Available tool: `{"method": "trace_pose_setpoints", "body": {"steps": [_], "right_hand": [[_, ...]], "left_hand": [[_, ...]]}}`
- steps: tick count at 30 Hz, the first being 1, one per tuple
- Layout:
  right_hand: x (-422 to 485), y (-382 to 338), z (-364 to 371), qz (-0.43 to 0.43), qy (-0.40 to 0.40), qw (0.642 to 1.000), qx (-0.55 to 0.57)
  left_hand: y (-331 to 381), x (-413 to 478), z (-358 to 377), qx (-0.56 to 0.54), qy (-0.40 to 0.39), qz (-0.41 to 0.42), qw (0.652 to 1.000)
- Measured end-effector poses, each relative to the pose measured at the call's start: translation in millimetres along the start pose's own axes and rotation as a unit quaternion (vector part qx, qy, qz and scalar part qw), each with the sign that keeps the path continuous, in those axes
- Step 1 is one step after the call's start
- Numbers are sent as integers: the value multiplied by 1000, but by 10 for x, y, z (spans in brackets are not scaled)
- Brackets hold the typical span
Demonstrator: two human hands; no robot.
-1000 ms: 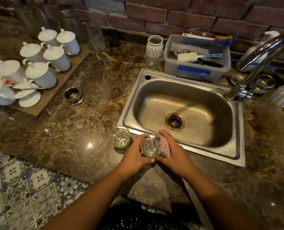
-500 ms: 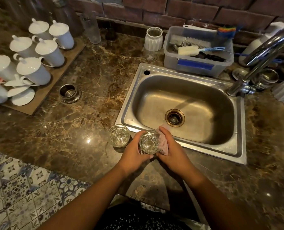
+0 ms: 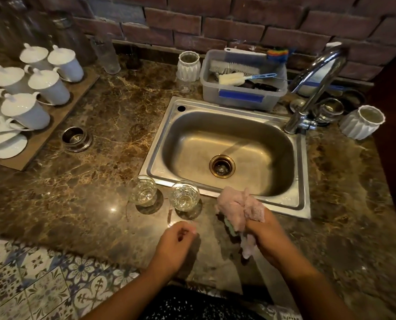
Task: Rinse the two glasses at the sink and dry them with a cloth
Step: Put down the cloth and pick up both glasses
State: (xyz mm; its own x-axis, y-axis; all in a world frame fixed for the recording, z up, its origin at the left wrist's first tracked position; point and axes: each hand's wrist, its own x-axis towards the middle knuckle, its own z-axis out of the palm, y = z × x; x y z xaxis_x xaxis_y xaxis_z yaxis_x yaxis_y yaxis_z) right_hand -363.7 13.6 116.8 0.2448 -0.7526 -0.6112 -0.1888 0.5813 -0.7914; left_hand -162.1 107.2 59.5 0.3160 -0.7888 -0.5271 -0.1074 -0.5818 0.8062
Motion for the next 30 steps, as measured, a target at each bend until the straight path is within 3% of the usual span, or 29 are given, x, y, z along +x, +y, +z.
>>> {"method": "trace_pose_setpoints", "body": {"steps": [2, 5, 8, 12, 15, 18, 23, 27, 30], "right_hand": [[-126, 52, -156, 22, -51, 992, 115], [-268, 97, -382, 49, -135, 957, 250], [-345, 140, -577, 76, -182, 934, 298], [-327, 216, -795, 85, -198, 932, 290], [-275, 294, -907, 107, -169, 940, 277], [-199, 393, -986, 115, -125, 954, 246], [-119, 512, -1080, 103, 0, 977, 188], [-97, 652, -1107, 67, 10, 989, 128], [-46, 755, -1144, 32, 64, 994, 78]], "left_hand": [[301, -85, 192, -94, -32, -9, 995], [610, 14, 462, -238, -157, -123, 951], [622, 172, 603, -292, -232, -176, 911], [670, 49, 725, -327, -332, -224, 856], [619, -37, 801, -274, -348, -156, 883], [577, -73, 887, -241, -288, -110, 920], [409, -18, 1064, -249, -202, -66, 945], [359, -12, 1191, -150, -174, 14, 973], [319, 55, 1259, -119, -147, 9, 982]]}}
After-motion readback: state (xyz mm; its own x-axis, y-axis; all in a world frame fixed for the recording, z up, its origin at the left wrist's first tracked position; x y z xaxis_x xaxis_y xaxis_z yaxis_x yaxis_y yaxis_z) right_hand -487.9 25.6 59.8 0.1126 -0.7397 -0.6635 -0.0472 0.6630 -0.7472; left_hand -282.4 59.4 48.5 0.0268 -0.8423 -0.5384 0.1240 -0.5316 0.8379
